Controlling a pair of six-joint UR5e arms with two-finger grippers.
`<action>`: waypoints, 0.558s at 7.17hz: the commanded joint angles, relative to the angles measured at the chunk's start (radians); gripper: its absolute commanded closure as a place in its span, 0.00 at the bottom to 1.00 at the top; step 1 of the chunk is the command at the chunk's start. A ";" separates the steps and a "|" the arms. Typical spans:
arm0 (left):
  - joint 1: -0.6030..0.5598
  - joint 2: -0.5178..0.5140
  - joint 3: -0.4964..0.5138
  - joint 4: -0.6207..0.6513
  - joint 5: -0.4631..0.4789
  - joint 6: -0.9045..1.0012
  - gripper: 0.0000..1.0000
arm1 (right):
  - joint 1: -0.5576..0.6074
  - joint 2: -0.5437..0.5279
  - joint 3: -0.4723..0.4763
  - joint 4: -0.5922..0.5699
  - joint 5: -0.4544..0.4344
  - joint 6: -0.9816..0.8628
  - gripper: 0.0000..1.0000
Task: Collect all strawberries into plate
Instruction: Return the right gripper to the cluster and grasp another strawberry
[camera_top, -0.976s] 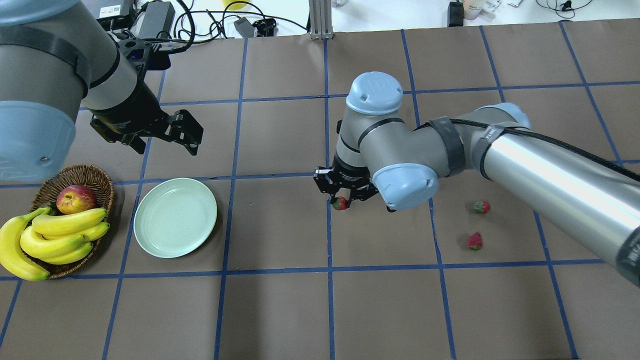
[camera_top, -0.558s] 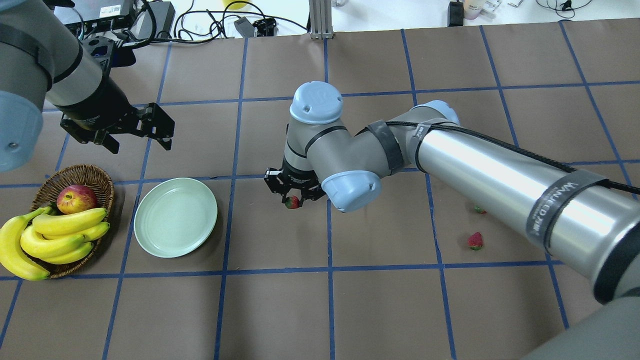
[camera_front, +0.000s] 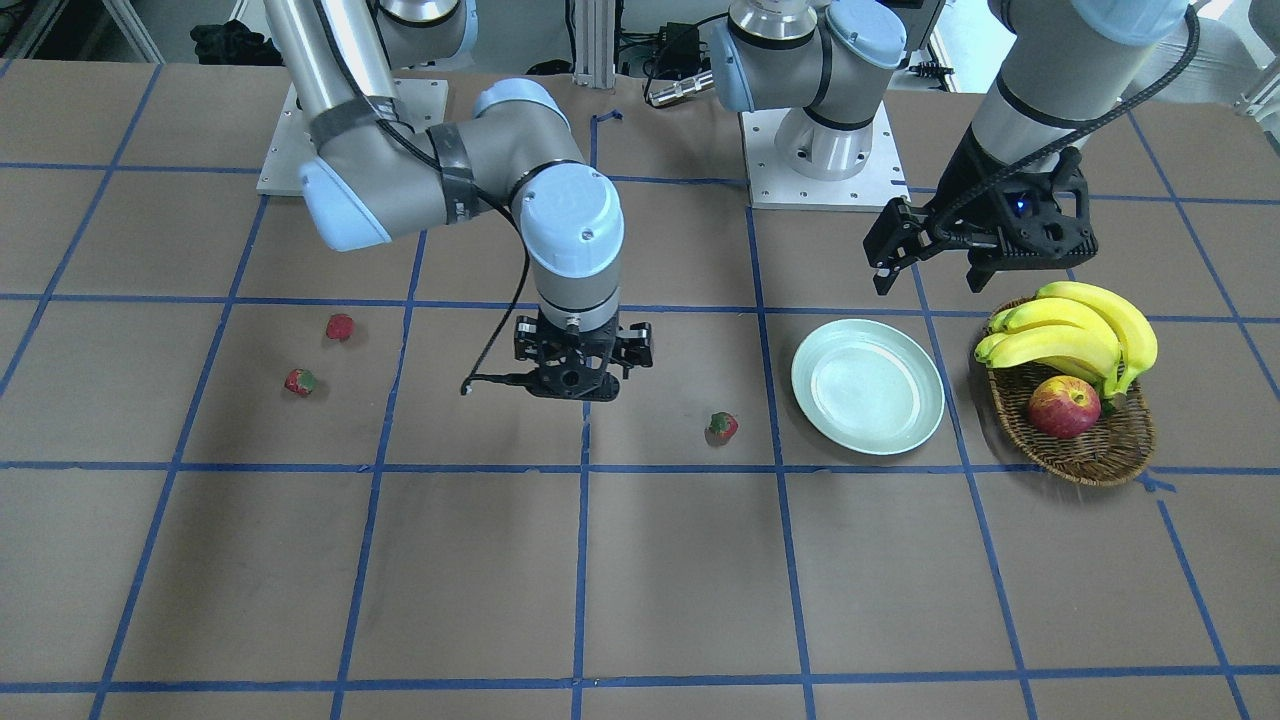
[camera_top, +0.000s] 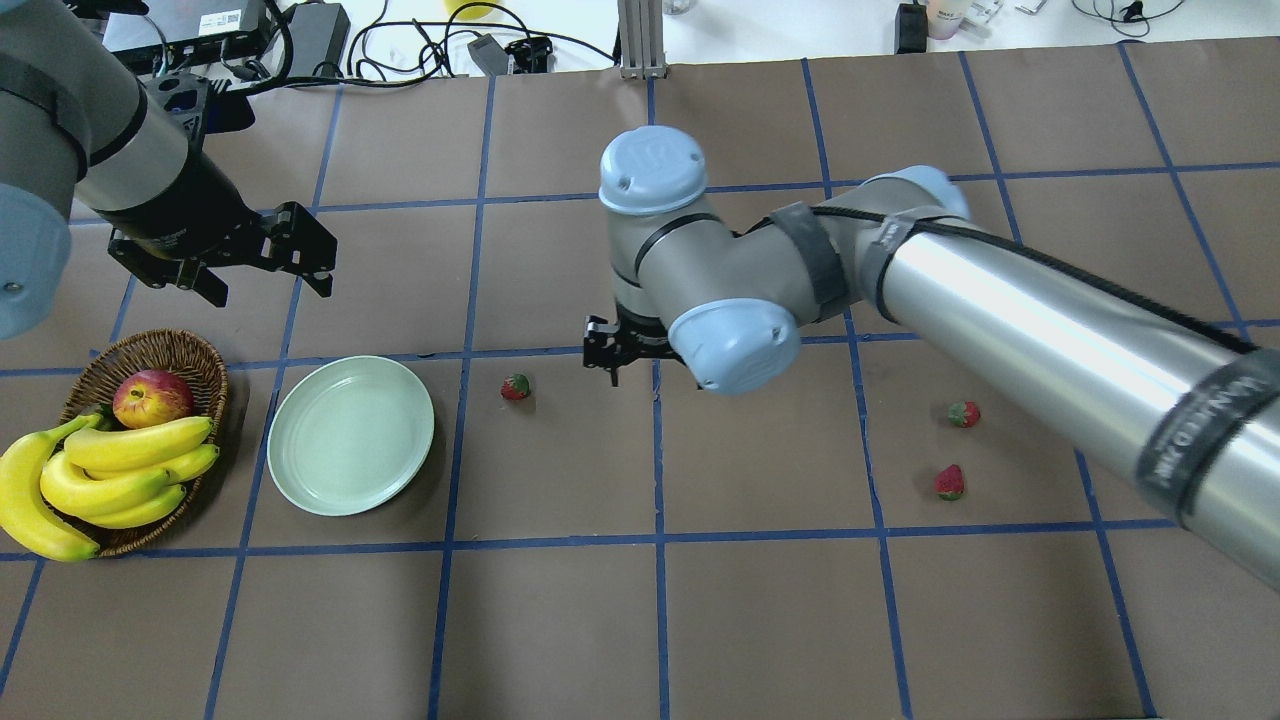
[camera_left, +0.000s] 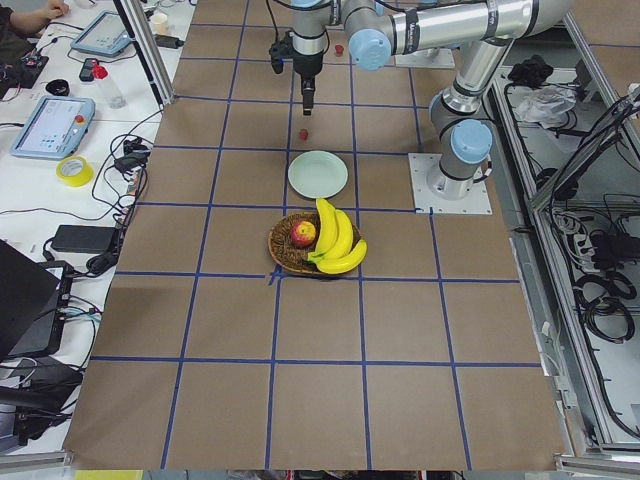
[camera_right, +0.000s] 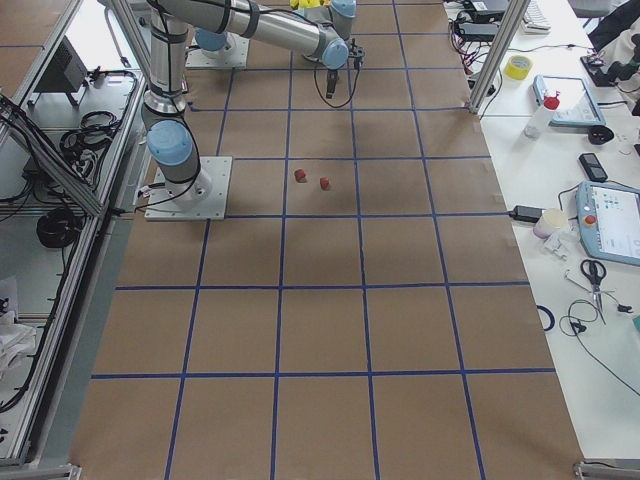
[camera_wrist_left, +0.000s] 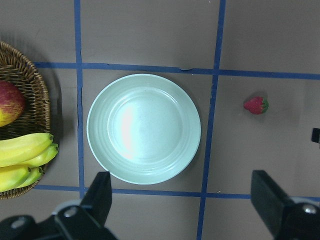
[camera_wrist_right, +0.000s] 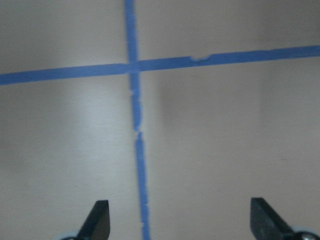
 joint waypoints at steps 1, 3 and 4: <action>0.000 0.000 -0.001 -0.002 0.002 -0.005 0.00 | -0.184 -0.156 0.156 0.036 -0.137 -0.140 0.00; -0.002 0.000 -0.001 0.000 0.000 -0.004 0.00 | -0.312 -0.203 0.239 0.025 -0.181 -0.164 0.00; -0.002 0.000 -0.001 0.001 -0.001 -0.008 0.00 | -0.344 -0.205 0.261 0.021 -0.182 -0.167 0.00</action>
